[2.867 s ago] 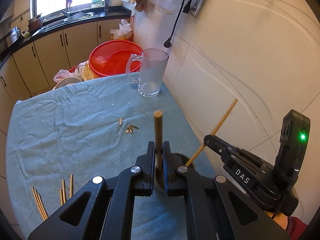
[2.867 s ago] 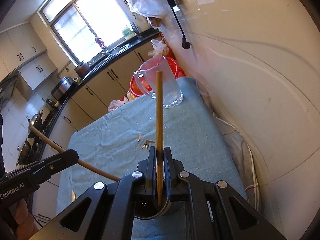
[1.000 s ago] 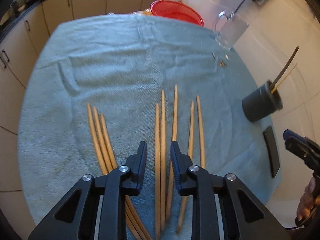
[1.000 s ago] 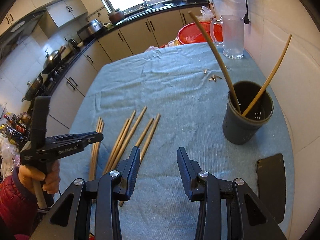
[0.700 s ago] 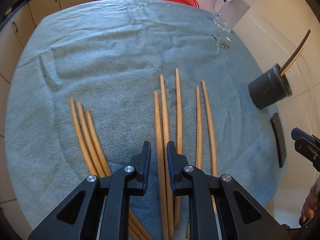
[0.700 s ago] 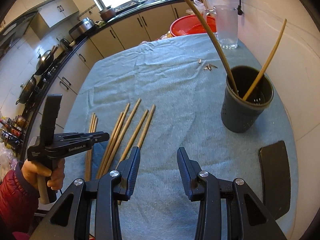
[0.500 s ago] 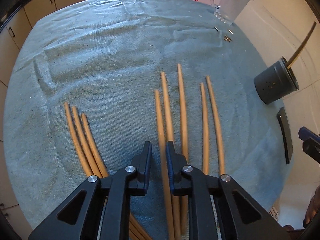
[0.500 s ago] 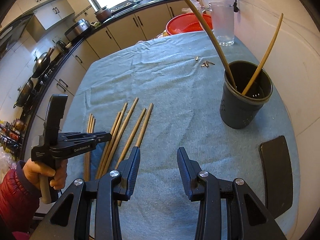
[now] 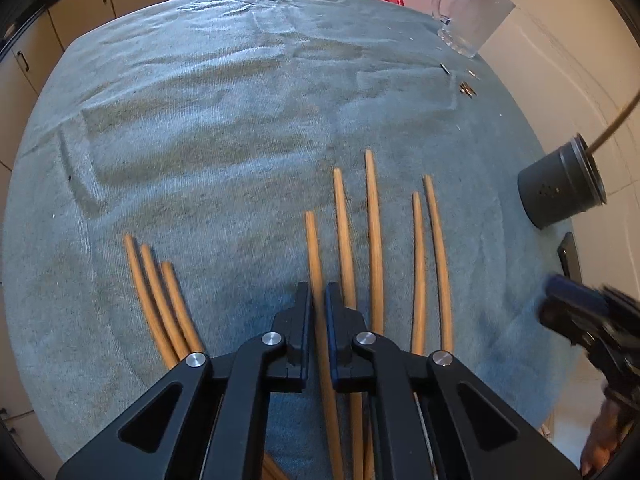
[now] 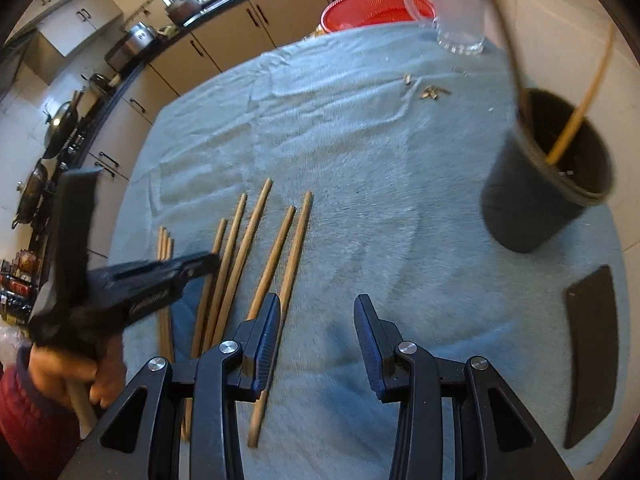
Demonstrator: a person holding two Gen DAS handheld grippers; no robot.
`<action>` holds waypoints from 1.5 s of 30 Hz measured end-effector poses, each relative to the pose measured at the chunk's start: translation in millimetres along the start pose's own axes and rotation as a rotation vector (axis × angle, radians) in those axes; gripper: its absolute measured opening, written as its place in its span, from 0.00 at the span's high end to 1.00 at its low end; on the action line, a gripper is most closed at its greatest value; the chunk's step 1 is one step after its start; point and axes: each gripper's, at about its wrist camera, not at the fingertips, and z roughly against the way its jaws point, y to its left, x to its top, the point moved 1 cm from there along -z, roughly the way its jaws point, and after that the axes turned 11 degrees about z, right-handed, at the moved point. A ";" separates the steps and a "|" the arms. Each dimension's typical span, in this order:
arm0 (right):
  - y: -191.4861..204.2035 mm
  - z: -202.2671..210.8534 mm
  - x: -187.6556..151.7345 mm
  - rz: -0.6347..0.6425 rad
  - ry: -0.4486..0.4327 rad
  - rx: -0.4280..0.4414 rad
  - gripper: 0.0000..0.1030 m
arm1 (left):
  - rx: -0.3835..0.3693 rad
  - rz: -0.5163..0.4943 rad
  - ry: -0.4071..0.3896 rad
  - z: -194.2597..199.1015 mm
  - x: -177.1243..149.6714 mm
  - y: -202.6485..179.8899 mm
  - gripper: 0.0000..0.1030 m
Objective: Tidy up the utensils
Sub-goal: 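Close the left tool on a chopstick while the right tool grasps another chopstick, then lift the left tool's chopstick upright while the right tool carries its chopstick toward the holder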
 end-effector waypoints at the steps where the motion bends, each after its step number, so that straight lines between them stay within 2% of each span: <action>1: 2.2 -5.9 2.0 0.003 0.007 -0.001 0.60 | -0.006 0.002 0.000 0.9 -1.5 2.0 0.93; 12: 28.5 -60.2 19.8 0.033 0.090 -0.067 0.61 | -0.055 0.004 0.010 4.1 -6.6 13.0 0.93; 17: 30.3 -70.1 23.2 0.042 0.109 -0.116 0.68 | -0.067 0.000 0.011 3.4 -5.2 14.1 0.93; 20: 30.8 -72.6 27.5 0.058 0.119 -0.147 0.79 | -0.073 -0.001 0.009 2.0 -2.8 12.2 0.93; 21: 30.6 -73.0 28.9 0.071 0.126 -0.169 0.89 | -0.072 -0.002 0.005 1.9 -2.3 11.2 0.93; 24: 26.3 -73.0 30.7 0.076 0.130 -0.170 0.93 | -0.062 -0.005 -0.012 0.9 -1.2 6.6 0.94; 29: 15.5 -52.2 26.4 0.036 0.054 -0.112 0.93 | -0.037 -0.019 -0.059 3.9 -5.2 -0.2 0.94; 32: 15.8 -27.5 24.4 0.047 -0.033 -0.083 0.93 | -0.047 -0.001 -0.106 17.1 -5.7 -1.1 0.94; 36: 12.7 8.2 17.7 0.053 -0.136 -0.066 0.93 | -0.059 0.004 -0.188 48.8 -9.8 1.4 0.94; 45: 18.7 68.3 8.0 0.089 -0.310 -0.052 0.93 | -0.052 0.015 -0.333 115.0 -27.4 -6.4 0.94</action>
